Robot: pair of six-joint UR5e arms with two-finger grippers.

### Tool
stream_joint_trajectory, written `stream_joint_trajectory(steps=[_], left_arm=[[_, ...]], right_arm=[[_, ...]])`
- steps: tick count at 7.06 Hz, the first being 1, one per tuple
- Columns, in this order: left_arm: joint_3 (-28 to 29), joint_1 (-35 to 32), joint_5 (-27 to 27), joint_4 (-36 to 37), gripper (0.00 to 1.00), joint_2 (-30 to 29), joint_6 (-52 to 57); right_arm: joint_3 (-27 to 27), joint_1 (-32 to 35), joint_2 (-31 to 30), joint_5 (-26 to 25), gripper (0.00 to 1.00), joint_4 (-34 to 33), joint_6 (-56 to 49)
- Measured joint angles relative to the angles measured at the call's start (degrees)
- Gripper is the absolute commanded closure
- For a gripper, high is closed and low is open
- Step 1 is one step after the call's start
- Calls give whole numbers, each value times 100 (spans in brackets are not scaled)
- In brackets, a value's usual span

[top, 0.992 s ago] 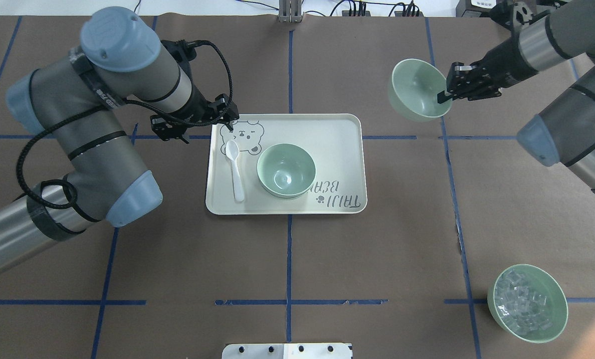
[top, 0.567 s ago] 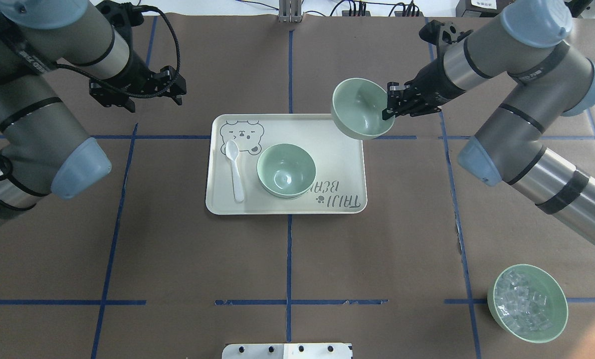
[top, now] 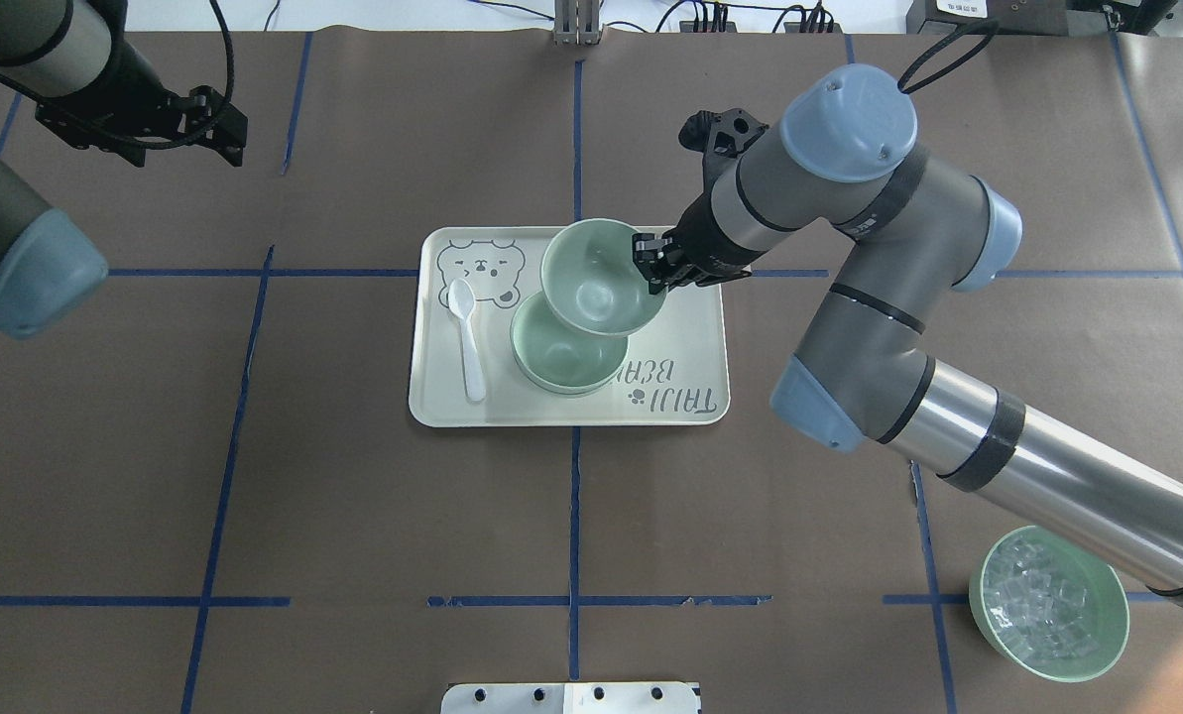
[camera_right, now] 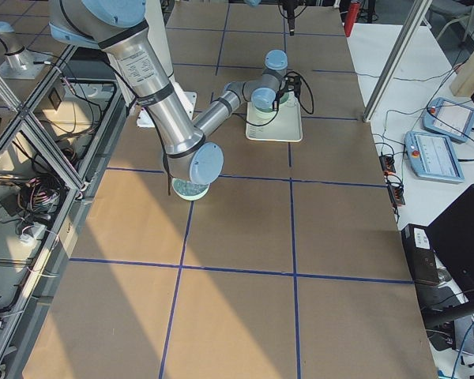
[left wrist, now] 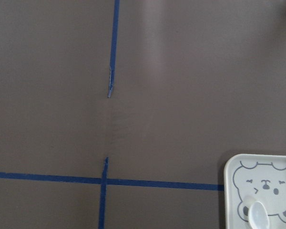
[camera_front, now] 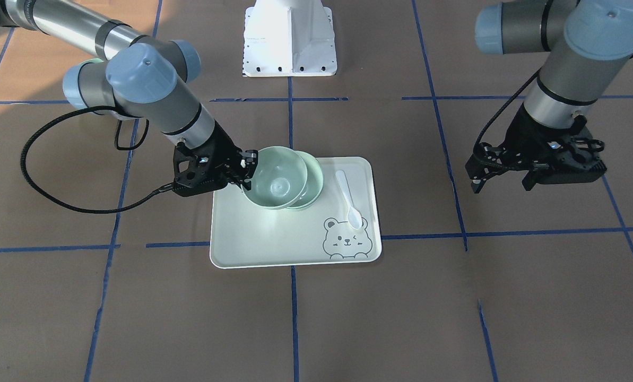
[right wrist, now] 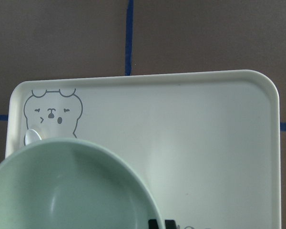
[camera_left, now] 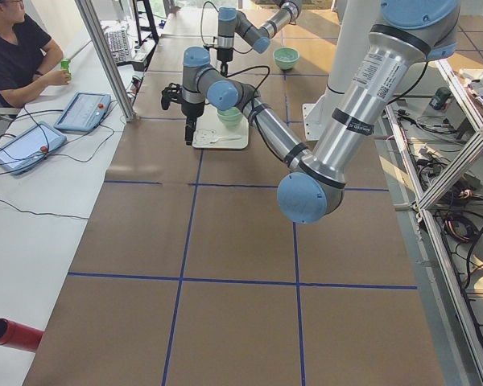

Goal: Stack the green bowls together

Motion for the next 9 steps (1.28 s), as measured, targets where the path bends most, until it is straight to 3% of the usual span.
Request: stream_joint_trajectory(steps=[4,5,6,9], left_arm=[[87,-217,-209,-16,0,161,543],[93,-222,-212,-19,0,163,549],[96,-223,-213,-23,0,164,550],[106,-225,-207,-32,0,171,545]], right_arm=[[-7,-300,122,-258,100,-334,-2],[-10,-312,139,-261,11,-352,0],[-17,-314,167,-265,0,-358,4],[-21,-329,232,-519,0,-327,308]])
